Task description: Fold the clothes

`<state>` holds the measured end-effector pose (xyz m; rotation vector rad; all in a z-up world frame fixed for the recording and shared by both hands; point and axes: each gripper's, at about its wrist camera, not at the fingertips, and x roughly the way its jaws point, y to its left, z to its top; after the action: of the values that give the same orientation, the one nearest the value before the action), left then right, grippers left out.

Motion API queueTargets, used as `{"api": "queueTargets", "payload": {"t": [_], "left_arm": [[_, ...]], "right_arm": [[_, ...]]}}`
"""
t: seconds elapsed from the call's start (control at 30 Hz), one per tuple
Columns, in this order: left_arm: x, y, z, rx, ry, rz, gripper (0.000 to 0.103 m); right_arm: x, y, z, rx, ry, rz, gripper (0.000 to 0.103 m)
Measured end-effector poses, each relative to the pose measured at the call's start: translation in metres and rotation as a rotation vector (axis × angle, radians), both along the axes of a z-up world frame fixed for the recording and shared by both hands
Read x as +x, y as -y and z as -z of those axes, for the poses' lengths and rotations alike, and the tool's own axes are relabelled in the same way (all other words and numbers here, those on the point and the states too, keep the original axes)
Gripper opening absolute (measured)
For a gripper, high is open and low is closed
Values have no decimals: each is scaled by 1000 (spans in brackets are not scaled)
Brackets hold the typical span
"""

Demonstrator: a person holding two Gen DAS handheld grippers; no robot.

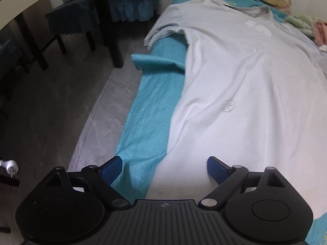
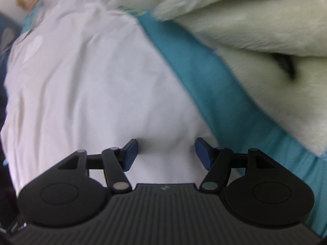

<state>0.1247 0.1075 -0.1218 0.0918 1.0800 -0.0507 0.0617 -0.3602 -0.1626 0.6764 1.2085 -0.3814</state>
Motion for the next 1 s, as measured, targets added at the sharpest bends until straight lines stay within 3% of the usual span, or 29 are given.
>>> {"api": "queueTargets", "payload": {"t": [0.07,0.17,0.23,0.33,0.4,0.47,0.7,0.83,1.0], "left_arm": [[4,1,0,14,3,63,87],[8,-5,-1,32,0,120,87],[8,-14,-1,7,-16,136,87],[4,-27,2,-69,-63,136,87],[2,-29,4,-114,-91,128,86],[-1,-29,5,-143,-112,122,70],[-10,-27,3,-178,-165,145,54],[-11,-34,-5,-184,-173,130,7],[-22,-42,-42,-239,-109,137,5]], "right_arm": [[-2,-4,-7,40,26,-28,59],[-7,-11,-13,51,28,-52,37],[-10,-14,-15,34,16,-52,16],[-9,-17,-15,22,16,-59,8],[-9,-19,-16,15,20,-64,5],[-9,-17,-19,14,33,-67,5],[-15,-16,-47,23,92,-122,4],[-14,-24,-63,4,101,-197,4],[-17,-36,-78,-63,85,-319,3]]}}
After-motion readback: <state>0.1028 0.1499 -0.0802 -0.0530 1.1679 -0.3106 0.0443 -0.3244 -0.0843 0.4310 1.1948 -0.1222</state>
